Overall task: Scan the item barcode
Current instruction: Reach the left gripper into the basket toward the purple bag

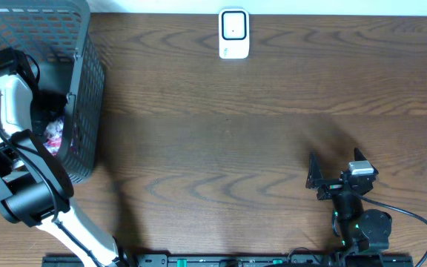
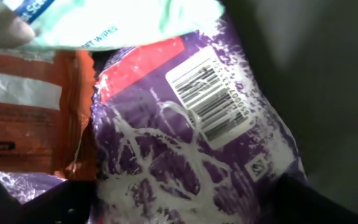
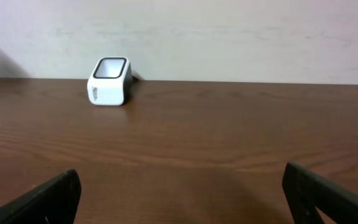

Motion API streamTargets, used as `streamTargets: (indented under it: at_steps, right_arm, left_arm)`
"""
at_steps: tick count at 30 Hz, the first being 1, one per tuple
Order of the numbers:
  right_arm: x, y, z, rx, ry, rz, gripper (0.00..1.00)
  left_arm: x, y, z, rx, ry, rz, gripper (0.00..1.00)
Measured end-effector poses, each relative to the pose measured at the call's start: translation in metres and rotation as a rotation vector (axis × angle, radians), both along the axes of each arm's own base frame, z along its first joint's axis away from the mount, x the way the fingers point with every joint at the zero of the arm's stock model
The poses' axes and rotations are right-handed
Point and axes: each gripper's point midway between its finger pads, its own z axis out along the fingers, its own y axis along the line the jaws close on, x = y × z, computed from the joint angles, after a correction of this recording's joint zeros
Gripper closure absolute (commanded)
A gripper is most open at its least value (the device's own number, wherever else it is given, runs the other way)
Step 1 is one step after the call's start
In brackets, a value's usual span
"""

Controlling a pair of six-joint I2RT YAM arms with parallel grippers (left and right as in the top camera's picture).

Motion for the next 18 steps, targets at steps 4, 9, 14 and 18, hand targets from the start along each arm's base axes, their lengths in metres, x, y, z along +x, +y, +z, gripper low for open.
streamTargets:
  at_steps: [4, 9, 14, 18]
  right_arm:
    - [0.000, 0.000, 0.000, 0.000, 0.000, 0.000, 0.01]
    - [0.000, 0.000, 0.000, 0.000, 0.000, 0.000, 0.01]
    - [0.000, 0.000, 0.000, 0.000, 0.000, 0.000, 0.01]
    - [0.000, 0.000, 0.000, 0.000, 0.000, 0.000, 0.01]
  left_arm:
    - [0.000, -0.001, -0.001, -0.004, 0.004, 0.003, 0.37]
    - [0.001, -0.001, -0.001, -0.003, 0.002, 0.003, 0.22]
    - [0.019, 0.002, 0.000, 0.003, -0.071, -0.047, 0.17]
    - [0.034, 0.004, 0.002, 0.009, -0.130, -0.063, 0.11]
